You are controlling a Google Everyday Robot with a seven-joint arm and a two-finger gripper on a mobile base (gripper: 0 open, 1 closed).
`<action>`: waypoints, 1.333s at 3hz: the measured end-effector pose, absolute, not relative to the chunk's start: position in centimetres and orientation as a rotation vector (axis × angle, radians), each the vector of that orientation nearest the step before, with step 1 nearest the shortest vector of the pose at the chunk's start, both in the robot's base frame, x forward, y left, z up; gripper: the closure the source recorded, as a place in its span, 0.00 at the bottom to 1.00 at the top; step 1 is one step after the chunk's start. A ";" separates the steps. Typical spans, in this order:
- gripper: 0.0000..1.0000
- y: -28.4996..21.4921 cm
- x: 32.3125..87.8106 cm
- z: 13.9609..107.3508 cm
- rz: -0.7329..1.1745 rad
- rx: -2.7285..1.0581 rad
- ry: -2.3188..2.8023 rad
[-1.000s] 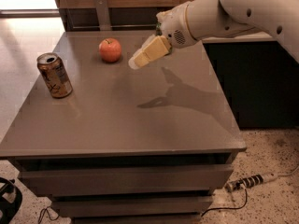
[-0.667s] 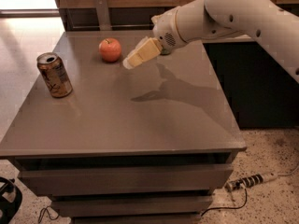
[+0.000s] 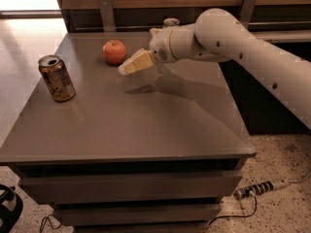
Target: Pick apple
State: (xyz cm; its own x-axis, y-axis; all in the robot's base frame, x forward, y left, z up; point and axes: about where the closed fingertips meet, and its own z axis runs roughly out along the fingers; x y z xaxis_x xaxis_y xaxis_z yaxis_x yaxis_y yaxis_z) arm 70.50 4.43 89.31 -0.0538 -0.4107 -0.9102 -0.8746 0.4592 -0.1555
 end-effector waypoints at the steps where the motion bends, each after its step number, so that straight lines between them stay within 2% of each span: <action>1: 0.00 6.0 73.2 88.0 0.596 -1.052 1.589; 4: 0.00 11.1 78.8 87.7 0.657 -1.042 1.482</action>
Offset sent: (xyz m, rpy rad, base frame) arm 0.0844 0.0509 -0.0200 0.2306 -0.1086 0.0120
